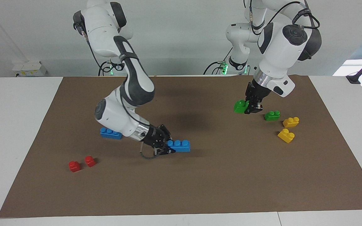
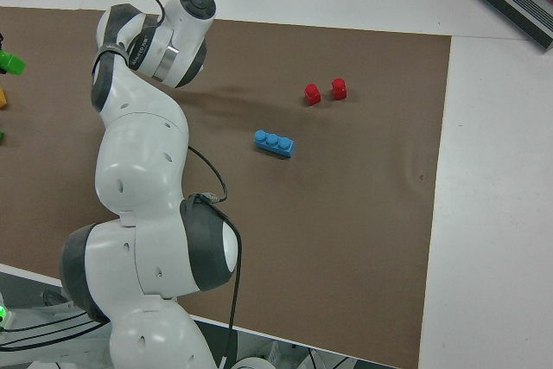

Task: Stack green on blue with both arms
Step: 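Carry the green brick and blue brick toward each other with both grippers, then press the green brick onto the blue brick with the left gripper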

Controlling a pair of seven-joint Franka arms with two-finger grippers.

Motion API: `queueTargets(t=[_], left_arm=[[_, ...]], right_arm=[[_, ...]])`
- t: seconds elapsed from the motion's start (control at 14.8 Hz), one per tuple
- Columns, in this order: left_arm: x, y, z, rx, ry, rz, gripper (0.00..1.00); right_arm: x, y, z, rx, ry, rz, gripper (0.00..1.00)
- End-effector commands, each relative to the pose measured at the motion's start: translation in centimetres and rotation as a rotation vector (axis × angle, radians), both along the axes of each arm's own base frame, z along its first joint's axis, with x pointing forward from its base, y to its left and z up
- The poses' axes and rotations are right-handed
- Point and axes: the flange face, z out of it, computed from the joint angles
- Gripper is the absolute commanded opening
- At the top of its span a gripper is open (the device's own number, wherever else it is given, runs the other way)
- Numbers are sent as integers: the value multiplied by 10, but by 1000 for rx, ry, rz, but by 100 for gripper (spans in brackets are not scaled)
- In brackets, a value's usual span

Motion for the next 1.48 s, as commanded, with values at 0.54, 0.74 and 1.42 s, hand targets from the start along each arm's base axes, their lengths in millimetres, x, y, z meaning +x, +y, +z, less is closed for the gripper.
queueTargets(t=[0.54, 0.74, 1.42], left_arm=[[-11, -59, -33, 94, -32, 139, 0], [-8, -71, -42, 90, -70, 192, 0], [-2, -147, -136, 149, -47, 254, 0]], right_arm=[[-53, 53, -63, -74, 19, 85, 0], [-61, 47, -81, -97, 53, 89, 0], [-67, 54, -85, -139, 106, -1, 0]])
